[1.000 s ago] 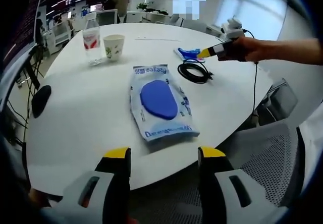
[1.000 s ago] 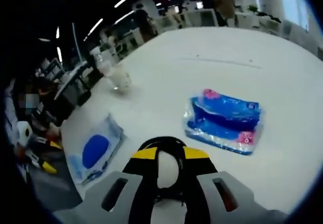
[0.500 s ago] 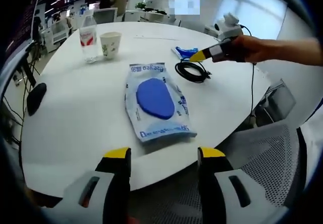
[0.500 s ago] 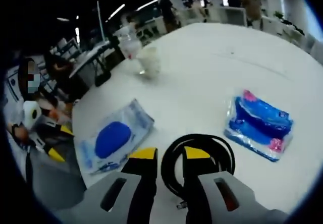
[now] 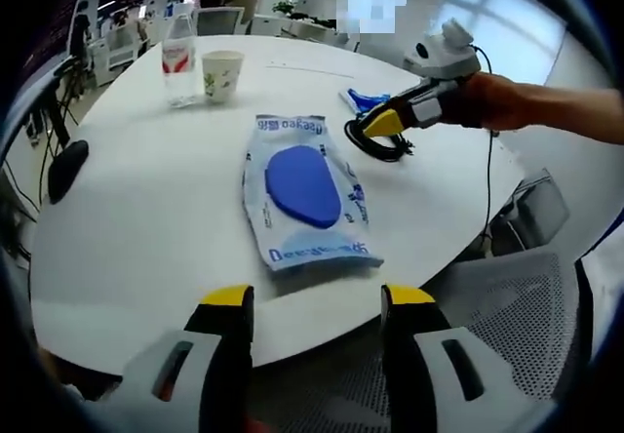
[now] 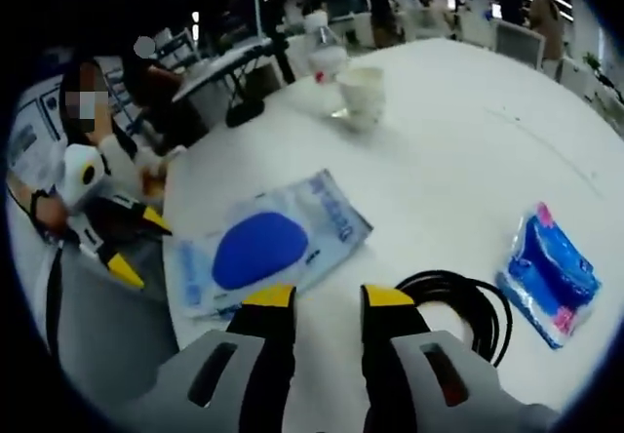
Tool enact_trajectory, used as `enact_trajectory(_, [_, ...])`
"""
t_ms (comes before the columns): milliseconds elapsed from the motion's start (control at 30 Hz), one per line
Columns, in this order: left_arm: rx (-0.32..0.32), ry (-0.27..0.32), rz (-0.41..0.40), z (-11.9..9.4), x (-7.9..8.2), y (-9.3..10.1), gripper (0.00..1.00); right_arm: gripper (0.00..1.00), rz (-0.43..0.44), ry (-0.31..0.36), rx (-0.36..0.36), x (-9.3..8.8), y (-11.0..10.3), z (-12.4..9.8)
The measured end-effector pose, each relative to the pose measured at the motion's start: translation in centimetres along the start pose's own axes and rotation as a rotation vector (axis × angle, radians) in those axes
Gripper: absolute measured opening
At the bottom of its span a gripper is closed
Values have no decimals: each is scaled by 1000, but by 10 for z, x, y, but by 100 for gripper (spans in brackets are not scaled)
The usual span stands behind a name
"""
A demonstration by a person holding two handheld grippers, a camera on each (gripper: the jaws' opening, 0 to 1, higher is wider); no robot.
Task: Arrange the tabletop items into an orderly group along one side of the table until the central work area is clear of visible clutter.
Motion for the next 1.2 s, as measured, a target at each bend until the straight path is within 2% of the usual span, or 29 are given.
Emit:
enact_trajectory(167, [2, 3, -24, 2, 0, -2, 52, 25, -22, -25, 19, -3, -4, 4])
enact_trajectory(467, [-9, -9, -38, 7, -2, 0, 52, 25, -36, -42, 4, -3, 0, 3])
enact_trajectory(833, [-31, -20, -108, 17, 4, 5, 49, 25, -42, -49, -10, 15, 14, 21])
enact_trajectory(967, [-48, -20, -201, 21, 5, 5, 49, 27, -46, -62, -15, 23, 21, 27])
enact_trajectory(1200, [-38, -31, -217, 26, 7, 5, 48, 29, -82, -84, -6, 39, 27, 42])
Point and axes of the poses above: the point that each gripper's makers call its tool centre point, and the gripper's own axes: z roughly forward along the fingers, y roughly to its right, x roughly out of its top, the point moved 7 cm from there along -z, roughly backward along the fingers, and after that the axes turned 5 degrees about -z, right-handed, at the moved point
